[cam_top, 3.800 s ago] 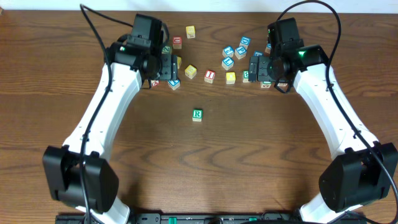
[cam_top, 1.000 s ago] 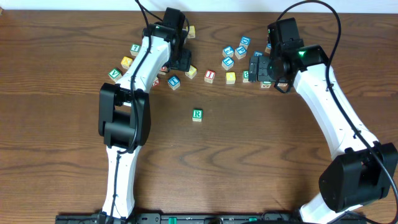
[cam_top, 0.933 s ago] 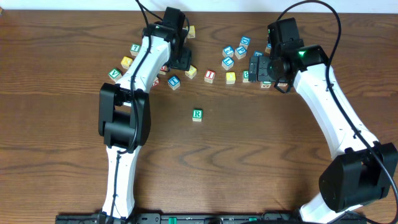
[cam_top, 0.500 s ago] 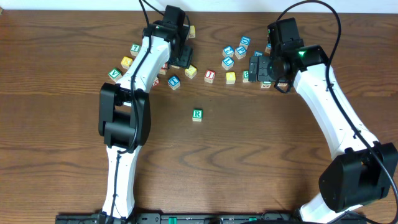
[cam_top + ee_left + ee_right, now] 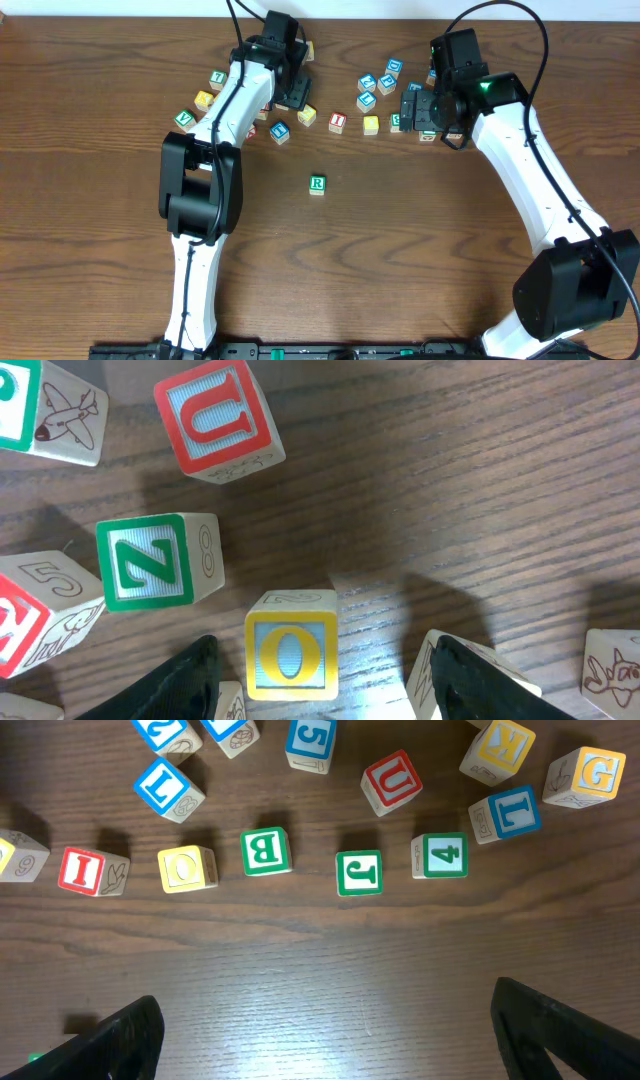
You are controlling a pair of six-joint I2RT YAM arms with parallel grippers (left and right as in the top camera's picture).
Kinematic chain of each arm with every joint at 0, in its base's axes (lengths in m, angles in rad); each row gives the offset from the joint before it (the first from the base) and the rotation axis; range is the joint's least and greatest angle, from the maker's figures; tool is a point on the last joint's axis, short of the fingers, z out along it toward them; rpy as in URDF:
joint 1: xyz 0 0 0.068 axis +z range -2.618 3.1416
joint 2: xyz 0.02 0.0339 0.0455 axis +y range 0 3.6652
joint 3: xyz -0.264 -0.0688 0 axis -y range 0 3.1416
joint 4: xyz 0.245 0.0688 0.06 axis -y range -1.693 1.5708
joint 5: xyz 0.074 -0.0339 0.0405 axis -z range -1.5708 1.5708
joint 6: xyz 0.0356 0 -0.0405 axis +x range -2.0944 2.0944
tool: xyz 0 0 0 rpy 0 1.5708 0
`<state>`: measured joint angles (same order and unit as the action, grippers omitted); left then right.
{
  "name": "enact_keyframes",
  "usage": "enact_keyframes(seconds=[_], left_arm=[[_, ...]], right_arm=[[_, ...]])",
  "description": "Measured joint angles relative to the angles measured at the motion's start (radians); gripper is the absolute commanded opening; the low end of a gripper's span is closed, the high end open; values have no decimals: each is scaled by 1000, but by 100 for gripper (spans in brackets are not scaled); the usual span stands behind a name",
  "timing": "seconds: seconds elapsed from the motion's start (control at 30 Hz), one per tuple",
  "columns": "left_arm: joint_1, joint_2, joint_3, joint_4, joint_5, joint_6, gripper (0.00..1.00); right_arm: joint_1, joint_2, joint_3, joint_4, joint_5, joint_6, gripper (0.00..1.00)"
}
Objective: Spell out ROBOT
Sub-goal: 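Lower the left gripper and grasp the yellow O block, then carry the yellow O block with the left gripper toward the R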
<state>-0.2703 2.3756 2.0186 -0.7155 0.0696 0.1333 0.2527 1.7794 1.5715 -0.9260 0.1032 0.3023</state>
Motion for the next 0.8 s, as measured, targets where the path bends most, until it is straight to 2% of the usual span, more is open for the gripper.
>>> enact_keyframes(seconds=[0.37, 0.57, 0.8], left_arm=[[0, 17, -11, 18, -1, 2, 66], [1, 46, -13, 18, -1, 5, 47], [1, 50, -14, 28, -18, -5, 38]], right_arm=[[0, 0, 0, 0, 0, 0, 99], [0, 0, 0, 0, 0, 0, 99], [0, 0, 0, 0, 0, 0, 99]])
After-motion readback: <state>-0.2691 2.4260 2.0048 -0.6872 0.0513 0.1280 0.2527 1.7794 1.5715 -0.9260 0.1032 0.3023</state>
